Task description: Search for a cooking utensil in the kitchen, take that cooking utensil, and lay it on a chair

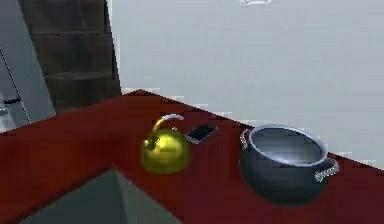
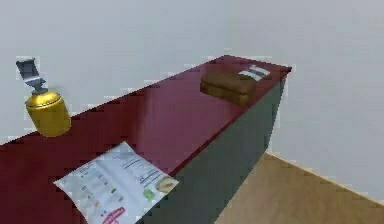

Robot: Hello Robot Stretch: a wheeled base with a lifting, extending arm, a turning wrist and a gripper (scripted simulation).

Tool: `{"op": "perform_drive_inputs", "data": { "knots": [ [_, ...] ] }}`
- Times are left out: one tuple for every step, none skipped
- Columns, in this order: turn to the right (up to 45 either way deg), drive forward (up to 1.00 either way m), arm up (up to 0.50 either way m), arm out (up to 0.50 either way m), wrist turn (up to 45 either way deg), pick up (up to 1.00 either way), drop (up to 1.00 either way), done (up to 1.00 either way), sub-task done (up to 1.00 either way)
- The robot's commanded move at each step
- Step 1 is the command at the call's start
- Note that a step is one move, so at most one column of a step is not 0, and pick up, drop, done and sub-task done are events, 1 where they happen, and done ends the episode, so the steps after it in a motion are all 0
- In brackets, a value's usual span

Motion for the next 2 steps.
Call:
{"op": "perform_drive_inputs", "data": {
  "knots": [
    [-45.0,0.0,0.0,0.0,0.0,0.0,0.0,0.0,0.0],
    [-45.0,0.0,0.0,0.0,0.0,0.0,0.0,0.0,0.0]
  ]
}}
